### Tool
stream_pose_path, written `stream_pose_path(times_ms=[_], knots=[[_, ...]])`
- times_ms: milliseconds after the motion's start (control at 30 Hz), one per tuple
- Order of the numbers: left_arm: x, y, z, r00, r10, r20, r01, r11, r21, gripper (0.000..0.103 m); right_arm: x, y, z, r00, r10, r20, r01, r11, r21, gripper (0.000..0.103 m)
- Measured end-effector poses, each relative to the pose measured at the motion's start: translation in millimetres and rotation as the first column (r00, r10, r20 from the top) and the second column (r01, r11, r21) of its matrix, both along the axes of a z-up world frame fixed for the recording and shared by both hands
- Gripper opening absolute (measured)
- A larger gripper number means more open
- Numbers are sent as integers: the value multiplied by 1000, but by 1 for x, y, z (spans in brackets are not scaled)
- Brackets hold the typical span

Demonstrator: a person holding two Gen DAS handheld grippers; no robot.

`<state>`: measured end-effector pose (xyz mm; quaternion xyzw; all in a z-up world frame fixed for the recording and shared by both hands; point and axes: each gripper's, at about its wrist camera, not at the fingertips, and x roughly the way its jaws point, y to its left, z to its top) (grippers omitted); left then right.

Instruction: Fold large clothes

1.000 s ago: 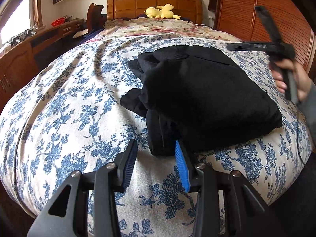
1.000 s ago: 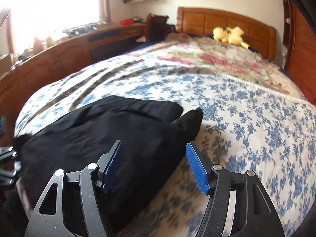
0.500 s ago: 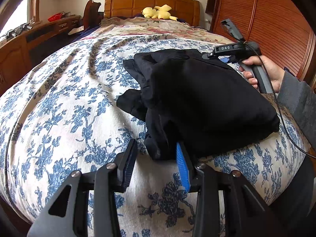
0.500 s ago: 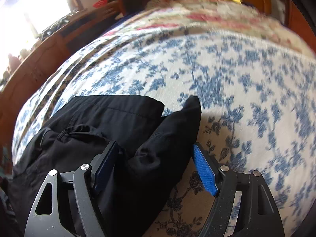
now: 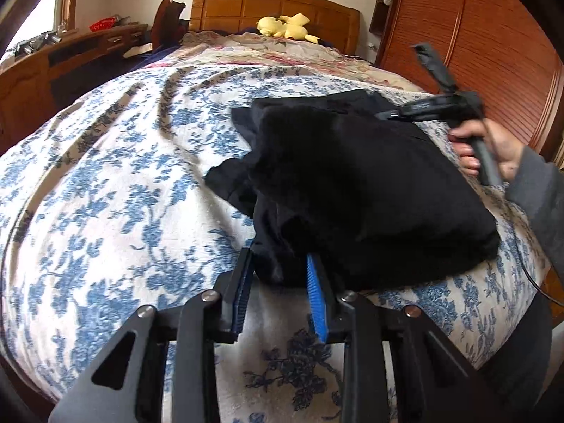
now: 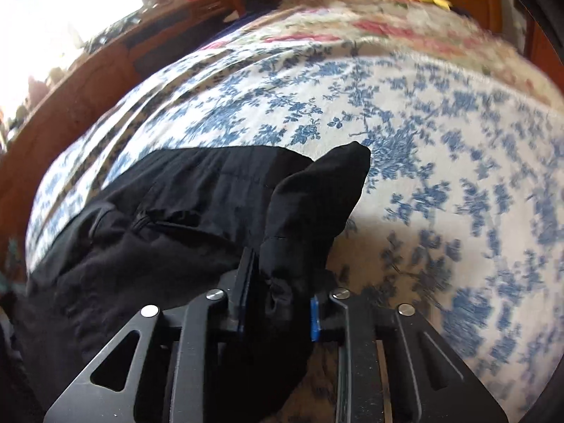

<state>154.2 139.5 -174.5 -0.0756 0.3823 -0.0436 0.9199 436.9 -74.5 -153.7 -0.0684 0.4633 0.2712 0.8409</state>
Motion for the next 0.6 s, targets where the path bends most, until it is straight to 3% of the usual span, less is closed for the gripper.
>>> stream_pose_path(times_ms=[200,367,433,600], knots=[[0,10,-2,1000,-1,-13,1,1000,-16,28,-30,-33,6,1000,2,-13,-3,1000,-27,22],[6,13,-3,1000,-4,-17,4,999,-39,29,-24,-50,-11,994,-80,-77,82,996,26,40],[7,14,-1,1000,-5,-14,4,999,-44,29,-18,-56,-17,988,-114,-103,121,991,55,53],[9,16,7,1000,-11,9,11,999,-51,29,-12,-65,-24,977,-152,-147,168,981,102,64]])
